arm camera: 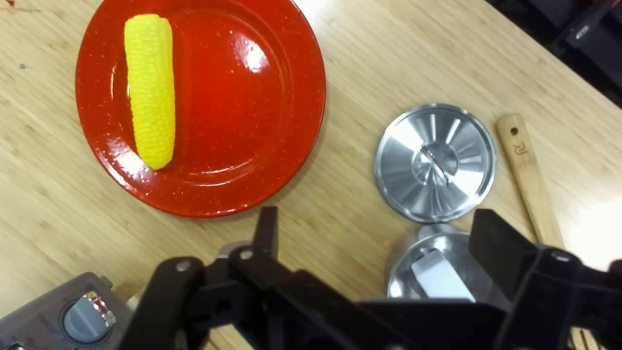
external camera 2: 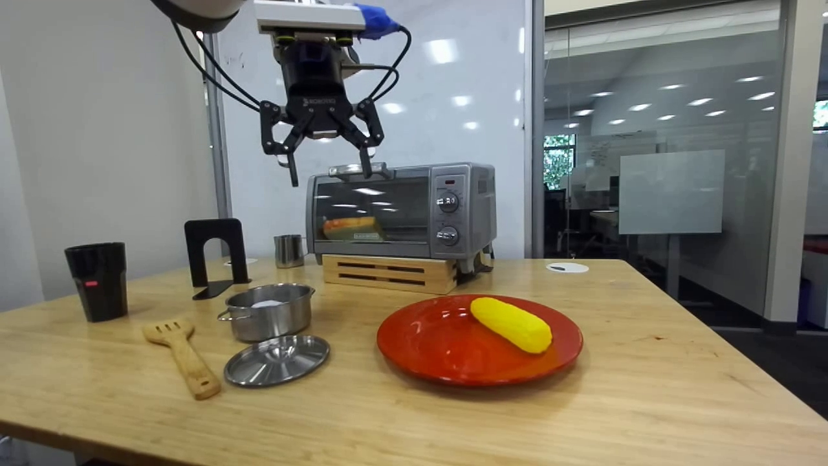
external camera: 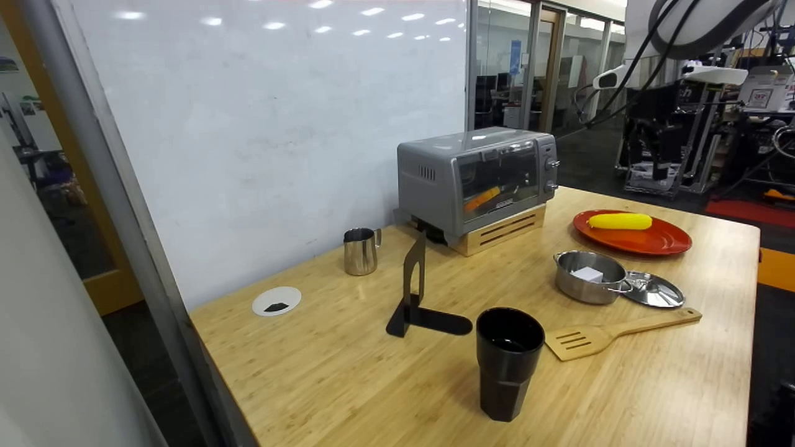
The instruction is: Place the salt shaker in the pot then close the pot
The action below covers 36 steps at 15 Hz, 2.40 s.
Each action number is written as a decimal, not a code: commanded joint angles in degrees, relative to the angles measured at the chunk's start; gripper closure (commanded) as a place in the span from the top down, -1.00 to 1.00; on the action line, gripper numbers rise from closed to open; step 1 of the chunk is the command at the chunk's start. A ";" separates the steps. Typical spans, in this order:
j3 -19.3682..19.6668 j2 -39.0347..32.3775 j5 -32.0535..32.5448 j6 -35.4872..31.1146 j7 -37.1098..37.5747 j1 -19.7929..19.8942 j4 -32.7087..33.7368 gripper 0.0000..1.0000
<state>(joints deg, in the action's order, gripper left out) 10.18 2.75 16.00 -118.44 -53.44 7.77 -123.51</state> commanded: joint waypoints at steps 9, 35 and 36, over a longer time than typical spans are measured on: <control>0.90 0.42 -0.78 -2.65 -21.59 0.78 -8.65 1.00; 0.44 -4.55 -4.33 -14.45 -30.81 1.40 -11.49 1.00; 0.21 -4.42 -4.90 -15.31 -31.14 1.31 -12.46 1.00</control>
<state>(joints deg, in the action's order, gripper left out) 11.37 -2.10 13.20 -130.23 -82.11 8.47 -133.18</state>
